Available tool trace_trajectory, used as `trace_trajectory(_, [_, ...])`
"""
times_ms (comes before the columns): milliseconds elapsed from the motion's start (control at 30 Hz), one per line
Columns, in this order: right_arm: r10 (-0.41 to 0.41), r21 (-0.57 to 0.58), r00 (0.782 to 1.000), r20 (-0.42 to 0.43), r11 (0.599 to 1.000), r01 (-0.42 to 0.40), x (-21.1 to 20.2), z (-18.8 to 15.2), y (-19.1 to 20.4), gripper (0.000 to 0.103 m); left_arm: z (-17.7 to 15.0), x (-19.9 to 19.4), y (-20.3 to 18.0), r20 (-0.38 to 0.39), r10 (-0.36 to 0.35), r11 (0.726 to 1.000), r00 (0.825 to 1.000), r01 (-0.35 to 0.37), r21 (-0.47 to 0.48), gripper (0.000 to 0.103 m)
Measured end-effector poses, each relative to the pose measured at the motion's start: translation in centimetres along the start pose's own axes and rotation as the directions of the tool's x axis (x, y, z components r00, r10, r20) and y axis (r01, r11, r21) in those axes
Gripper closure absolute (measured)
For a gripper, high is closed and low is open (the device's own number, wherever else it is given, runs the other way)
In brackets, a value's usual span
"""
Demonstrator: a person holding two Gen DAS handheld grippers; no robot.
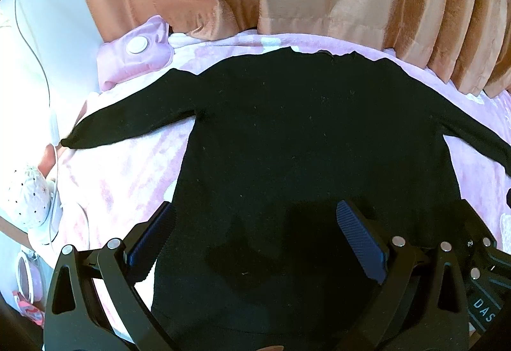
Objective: Fold small clothes
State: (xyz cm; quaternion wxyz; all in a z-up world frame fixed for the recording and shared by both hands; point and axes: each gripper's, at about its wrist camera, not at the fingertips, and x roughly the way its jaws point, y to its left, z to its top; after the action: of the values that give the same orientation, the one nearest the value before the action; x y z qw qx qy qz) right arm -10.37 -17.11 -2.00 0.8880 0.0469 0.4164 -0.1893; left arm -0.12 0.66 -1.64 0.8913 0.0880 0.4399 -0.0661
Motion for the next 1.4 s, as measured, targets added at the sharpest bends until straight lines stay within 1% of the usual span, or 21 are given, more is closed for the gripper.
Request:
trace_trajectory(533, [-0.001, 0.001, 1.0, 0.0, 1.0, 0.001, 0.0, -0.1, 0.0, 0.005, 0.1, 0.1, 0.0, -0.003, 0.004, 1.0, 1.0, -0.004, 0.005, 0.005])
trace_trajectory(700, [-0.007, -0.014, 1.0, -0.006, 1.0, 0.007, -0.3, -0.7, -0.1, 0.005, -0.5, -0.2, -0.1, -0.009, 0.011, 1.0, 1.0, -0.011, 0.015, 0.005])
trace_trajectory(933, [-0.001, -0.003, 0.999, -0.034, 1.0, 0.001, -0.8, -2.1, -1.8, 0.005, -1.8, -0.5, -0.4, -0.017, 0.021, 0.999, 1.0, -0.021, 0.046, 0.005])
trace_trajectory(1233, [-0.013, 0.001, 1.0, -0.016, 1.0, 0.013, -1.4, -2.0, -2.1, 0.005, -2.1, -0.6, -0.7, -0.015, 0.044, 0.998, 0.999, -0.044, 0.038, 0.005])
trace_trajectory(1400, [-0.017, 0.004, 1.0, -0.02, 1.0, 0.017, -1.4, -2.1, -2.5, 0.005, -2.2, -0.4, -0.8, -0.021, 0.05, 0.998, 0.999, -0.049, 0.04, 0.005])
